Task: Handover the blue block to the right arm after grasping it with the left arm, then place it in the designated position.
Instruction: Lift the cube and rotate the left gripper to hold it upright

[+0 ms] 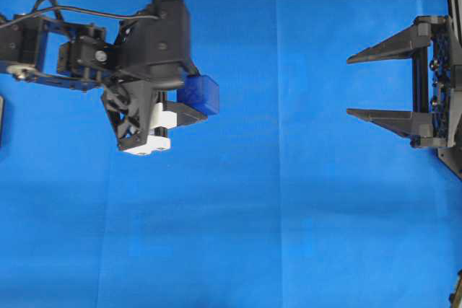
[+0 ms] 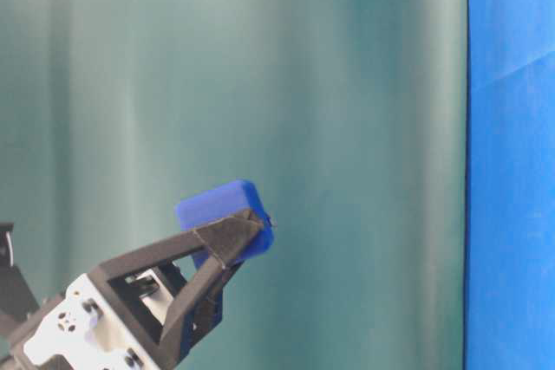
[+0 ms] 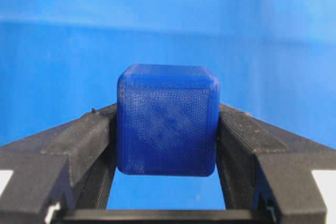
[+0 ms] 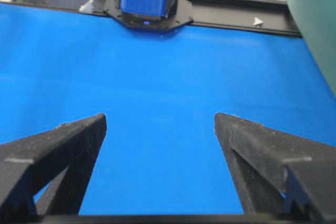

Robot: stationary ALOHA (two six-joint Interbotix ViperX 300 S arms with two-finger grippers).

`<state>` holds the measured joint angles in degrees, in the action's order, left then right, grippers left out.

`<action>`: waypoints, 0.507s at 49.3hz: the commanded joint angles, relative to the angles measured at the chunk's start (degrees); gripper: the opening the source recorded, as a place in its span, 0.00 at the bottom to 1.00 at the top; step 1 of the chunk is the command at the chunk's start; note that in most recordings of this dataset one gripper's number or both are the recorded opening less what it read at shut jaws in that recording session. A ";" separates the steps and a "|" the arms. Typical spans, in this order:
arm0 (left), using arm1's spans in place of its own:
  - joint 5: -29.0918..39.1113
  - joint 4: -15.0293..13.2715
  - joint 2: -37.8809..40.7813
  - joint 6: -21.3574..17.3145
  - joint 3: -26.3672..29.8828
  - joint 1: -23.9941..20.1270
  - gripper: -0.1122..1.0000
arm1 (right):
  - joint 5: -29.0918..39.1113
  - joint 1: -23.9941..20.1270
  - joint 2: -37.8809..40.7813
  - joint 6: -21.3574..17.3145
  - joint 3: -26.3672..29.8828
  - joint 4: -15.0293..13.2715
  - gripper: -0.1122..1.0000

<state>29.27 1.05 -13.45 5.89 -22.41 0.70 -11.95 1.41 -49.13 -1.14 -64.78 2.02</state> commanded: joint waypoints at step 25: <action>-40.69 0.09 -13.01 -2.46 -17.84 0.09 0.52 | -0.26 0.00 0.09 0.00 1.49 0.09 0.99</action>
<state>-8.26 1.05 -22.06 4.04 -40.25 0.70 -11.95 1.41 -49.13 -1.14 -64.78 2.02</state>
